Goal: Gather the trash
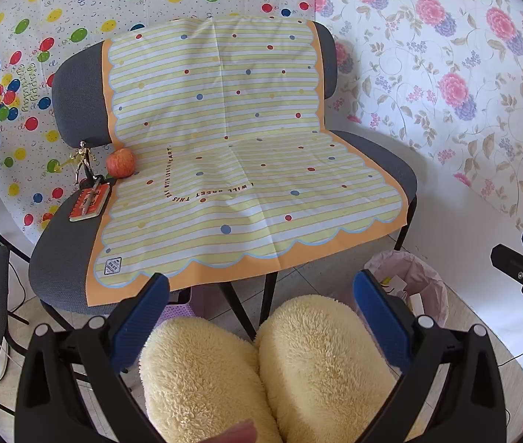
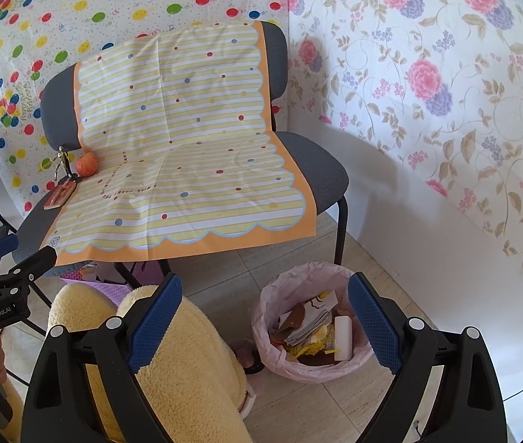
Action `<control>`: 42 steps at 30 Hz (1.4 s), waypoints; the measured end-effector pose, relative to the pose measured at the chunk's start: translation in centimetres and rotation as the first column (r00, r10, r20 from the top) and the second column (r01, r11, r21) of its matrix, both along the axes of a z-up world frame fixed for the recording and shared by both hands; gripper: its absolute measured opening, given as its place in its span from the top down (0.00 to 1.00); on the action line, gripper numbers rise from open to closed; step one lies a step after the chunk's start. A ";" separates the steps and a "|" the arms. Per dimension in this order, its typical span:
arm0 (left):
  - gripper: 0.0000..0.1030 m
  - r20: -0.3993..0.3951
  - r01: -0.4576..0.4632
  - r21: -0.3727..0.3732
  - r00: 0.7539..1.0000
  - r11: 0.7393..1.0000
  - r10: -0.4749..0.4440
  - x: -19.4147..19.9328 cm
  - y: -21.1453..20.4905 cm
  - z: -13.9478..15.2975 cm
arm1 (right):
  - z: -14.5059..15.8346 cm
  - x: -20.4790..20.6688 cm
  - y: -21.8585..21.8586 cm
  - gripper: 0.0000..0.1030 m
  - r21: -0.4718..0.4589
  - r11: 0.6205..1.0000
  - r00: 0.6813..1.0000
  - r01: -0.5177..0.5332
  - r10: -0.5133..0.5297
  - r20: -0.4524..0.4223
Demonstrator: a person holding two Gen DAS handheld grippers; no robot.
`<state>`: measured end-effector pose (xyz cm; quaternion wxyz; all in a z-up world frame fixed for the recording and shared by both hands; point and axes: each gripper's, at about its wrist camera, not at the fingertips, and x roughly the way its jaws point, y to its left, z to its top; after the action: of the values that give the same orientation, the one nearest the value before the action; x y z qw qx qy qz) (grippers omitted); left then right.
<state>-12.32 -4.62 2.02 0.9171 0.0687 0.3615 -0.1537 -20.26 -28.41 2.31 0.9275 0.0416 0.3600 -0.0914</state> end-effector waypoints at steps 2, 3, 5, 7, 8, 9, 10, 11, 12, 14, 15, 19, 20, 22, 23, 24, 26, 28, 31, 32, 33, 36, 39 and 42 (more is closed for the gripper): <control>0.06 0.000 0.000 0.000 1.000 1.000 0.000 0.0 0.0 0.0 | 0.0 0.0 0.0 0.12 0.001 1.000 1.000 0.000 0.000 -0.001; 0.06 0.000 0.001 0.000 1.000 1.000 -0.001 0.0 0.0 0.0 | 0.0 0.0 0.0 0.12 0.000 1.000 1.000 0.000 0.000 0.000; 0.06 -0.001 0.000 0.001 1.000 1.000 0.000 0.0 0.0 -0.1 | 0.0 0.0 0.0 0.12 0.001 1.000 1.000 -0.001 0.001 0.000; 0.06 -0.005 -0.001 0.001 1.000 1.000 0.001 0.1 0.1 -0.1 | -0.1 0.0 0.0 0.12 0.000 1.000 1.000 0.000 0.000 -0.001; 0.06 -0.006 -0.001 0.001 1.000 1.000 0.001 0.1 0.1 -0.2 | -0.1 0.0 0.1 0.12 -0.001 1.000 1.000 0.000 0.000 -0.002; 0.06 -0.007 -0.002 0.001 1.000 1.000 0.002 0.1 0.1 -0.3 | -0.1 0.0 0.1 0.12 0.000 1.000 1.000 0.000 0.000 -0.001; 0.06 -0.007 -0.001 0.001 1.000 1.000 0.001 0.1 0.1 -0.3 | -0.1 0.0 0.1 0.12 -0.002 1.000 1.000 0.001 -0.001 -0.001; 0.06 -0.007 -0.001 0.001 1.000 1.000 0.001 0.1 0.0 -0.3 | -0.1 0.0 0.1 0.12 0.000 1.000 1.000 0.001 -0.001 0.000; 0.06 -0.006 -0.002 0.001 1.000 1.000 0.002 0.1 0.0 -0.3 | -0.1 0.0 0.0 0.12 0.000 1.000 1.000 0.001 -0.001 0.000; 0.06 -0.005 -0.002 0.002 1.000 1.000 0.002 0.1 0.0 -0.4 | -0.1 0.0 0.0 0.12 0.002 1.000 1.000 0.000 0.000 0.000; 0.06 -0.006 -0.003 0.003 1.000 1.000 0.003 0.1 0.0 -0.4 | -0.1 0.0 0.0 0.12 0.001 1.000 1.000 0.000 0.000 -0.001; 0.06 -0.008 -0.003 0.002 1.000 1.000 0.003 0.1 0.0 -0.4 | -0.1 0.0 -0.2 0.12 -0.001 1.000 1.000 -0.003 0.003 -0.003; 0.06 -0.007 -0.002 0.002 1.000 1.000 0.002 0.1 -0.1 -0.4 | -0.1 0.1 -0.1 0.12 0.000 1.000 1.000 -0.002 0.002 -0.002; 0.06 -0.006 -0.003 0.001 1.000 1.000 0.003 0.1 -0.1 -0.3 | -0.1 0.1 -0.1 0.12 0.002 1.000 1.000 -0.002 0.002 -0.002; 0.06 -0.006 -0.003 0.001 1.000 1.000 0.003 0.1 0.0 -0.3 | 0.0 0.1 -0.1 0.12 0.001 1.000 1.000 0.000 0.000 -0.002; 0.06 -0.007 -0.004 0.001 1.000 1.000 0.004 0.1 -0.1 -0.3 | 0.0 0.1 -0.1 0.12 0.000 1.000 1.000 -0.001 0.001 -0.002; 0.06 -0.008 -0.004 0.002 1.000 1.000 0.004 0.1 0.0 -0.3 | -0.1 0.1 -0.1 0.12 0.001 1.000 1.000 -0.002 0.002 -0.003; 0.06 -0.007 -0.004 0.003 1.000 1.000 0.004 0.1 0.0 -0.5 | -0.1 0.1 -0.1 0.12 -0.001 1.000 1.000 -0.002 0.002 -0.002; 0.06 -0.004 -0.001 0.005 1.000 1.000 0.001 0.1 0.1 -0.6 | -0.2 0.0 -0.3 0.12 0.001 1.000 1.000 -0.002 0.002 -0.002; 0.06 -0.003 -0.003 0.005 1.000 1.000 0.003 0.1 0.1 -0.6 | -0.1 0.1 -0.3 0.12 0.000 1.000 1.000 -0.002 0.002 -0.002; 0.06 -0.003 -0.002 0.005 1.000 1.000 0.002 0.1 0.1 -0.7 | -0.1 0.1 -0.3 0.12 0.000 1.000 1.000 -0.003 0.003 -0.002; 0.06 -0.006 -0.002 0.004 1.000 1.000 0.002 0.1 0.1 -0.7 | -0.1 0.2 -0.3 0.12 -0.001 1.000 1.000 -0.002 0.002 -0.003; 0.06 -0.005 -0.002 0.004 1.000 1.000 0.002 0.1 0.1 -0.7 | -0.2 0.1 -0.3 0.12 0.001 1.000 1.000 -0.004 0.004 -0.006; 0.06 -0.021 0.003 -0.033 1.000 0.999 -0.004 0.3 0.4 -0.8 | -0.7 0.1 -0.4 0.12 0.002 1.000 1.000 -0.008 0.008 -0.014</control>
<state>-11.98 -4.25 1.26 0.9139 0.0524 0.3686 -0.1618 -20.16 -28.86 1.59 0.9253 0.0403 0.3668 -0.0877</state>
